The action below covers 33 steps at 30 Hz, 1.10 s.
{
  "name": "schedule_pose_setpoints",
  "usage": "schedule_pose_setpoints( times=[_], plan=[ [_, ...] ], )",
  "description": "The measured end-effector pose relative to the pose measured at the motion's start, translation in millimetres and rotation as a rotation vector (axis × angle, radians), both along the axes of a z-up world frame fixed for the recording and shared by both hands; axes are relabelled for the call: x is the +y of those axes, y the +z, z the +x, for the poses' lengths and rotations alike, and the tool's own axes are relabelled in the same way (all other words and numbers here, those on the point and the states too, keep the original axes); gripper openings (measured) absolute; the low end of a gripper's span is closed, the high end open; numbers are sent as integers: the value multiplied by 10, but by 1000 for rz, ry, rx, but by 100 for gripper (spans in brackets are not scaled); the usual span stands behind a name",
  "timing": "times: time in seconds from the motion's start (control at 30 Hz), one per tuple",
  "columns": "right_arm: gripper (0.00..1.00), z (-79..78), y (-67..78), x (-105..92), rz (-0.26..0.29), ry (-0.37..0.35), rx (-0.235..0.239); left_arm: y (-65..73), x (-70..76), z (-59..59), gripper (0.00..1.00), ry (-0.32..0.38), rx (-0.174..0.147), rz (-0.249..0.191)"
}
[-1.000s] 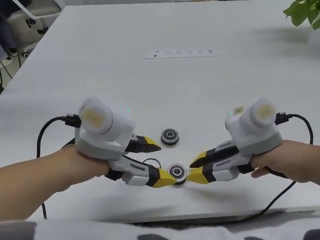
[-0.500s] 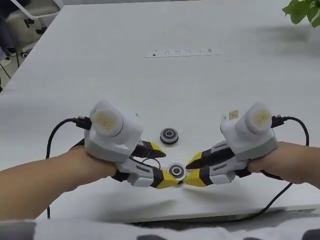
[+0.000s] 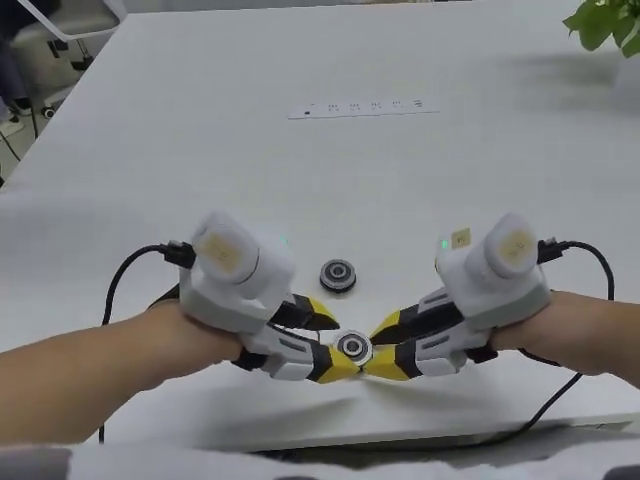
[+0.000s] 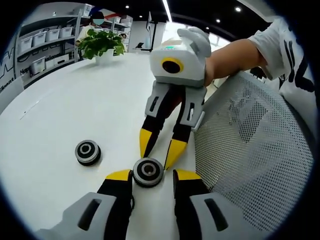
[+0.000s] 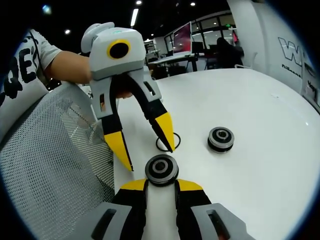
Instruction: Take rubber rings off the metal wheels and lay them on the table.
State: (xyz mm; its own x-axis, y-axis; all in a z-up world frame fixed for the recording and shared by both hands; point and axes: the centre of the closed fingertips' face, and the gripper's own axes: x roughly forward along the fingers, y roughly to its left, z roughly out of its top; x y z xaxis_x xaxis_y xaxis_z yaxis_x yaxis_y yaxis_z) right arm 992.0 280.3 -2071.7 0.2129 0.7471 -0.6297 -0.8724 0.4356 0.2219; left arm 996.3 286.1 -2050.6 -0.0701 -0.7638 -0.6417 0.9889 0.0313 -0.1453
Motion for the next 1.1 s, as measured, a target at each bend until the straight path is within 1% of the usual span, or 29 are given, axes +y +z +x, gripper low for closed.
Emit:
schedule_pose_setpoints(
  times=[0.13, 0.2, 0.47, 0.6, 0.67, 0.77, 0.8, 0.83, 0.9, 0.93, 0.97, 1.0, 1.1],
  plan=[
    [19, -1, -2, 0, 2, -3, 2, -17, -21, -21, 27, -9, -3, 4],
    [19, -2, -4, 1, 2, -4, 3, -20, -32, -34, 26, -12, 1, 4],
    [19, -10, -22, -4, 0, -6, 6, -35, -58, -4, 19, 3, -11, -1],
    [19, -6, -24, -5, 1, -8, 4, -49, -56, -2, 15, 5, -35, -4],
    [18, -3, -24, -3, 3, -10, 4, -53, -50, 16, 12, 3, -68, -5],
    [18, 0, -25, -1, 3, -12, 2, -57, -52, 29, 10, -4, -91, -2],
    [18, 1, -24, 0, 3, -12, 2, -58, -51, 34, 9, -8, -109, 0],
    [18, 0, -24, 1, 3, -12, 1, -57, -53, 26, 9, -14, -113, 1],
    [18, -3, -24, 3, 1, -11, 0, -58, -51, 22, 9, -32, -149, 5],
    [18, -3, -24, 4, 1, -11, -1, -60, -50, 18, 9, -51, -180, 8],
    [18, -2, -24, 5, 1, -10, -2, -59, -53, 9, 9, -57, -188, 7],
    [19, 0, -22, 8, 1, -11, -5, -61, -51, 4, 9, -52, -183, 7],
    [20, 5, -23, 10, -9, -4, -17, -62, -49, 17, 9, -53, -187, 0]
  ],
)
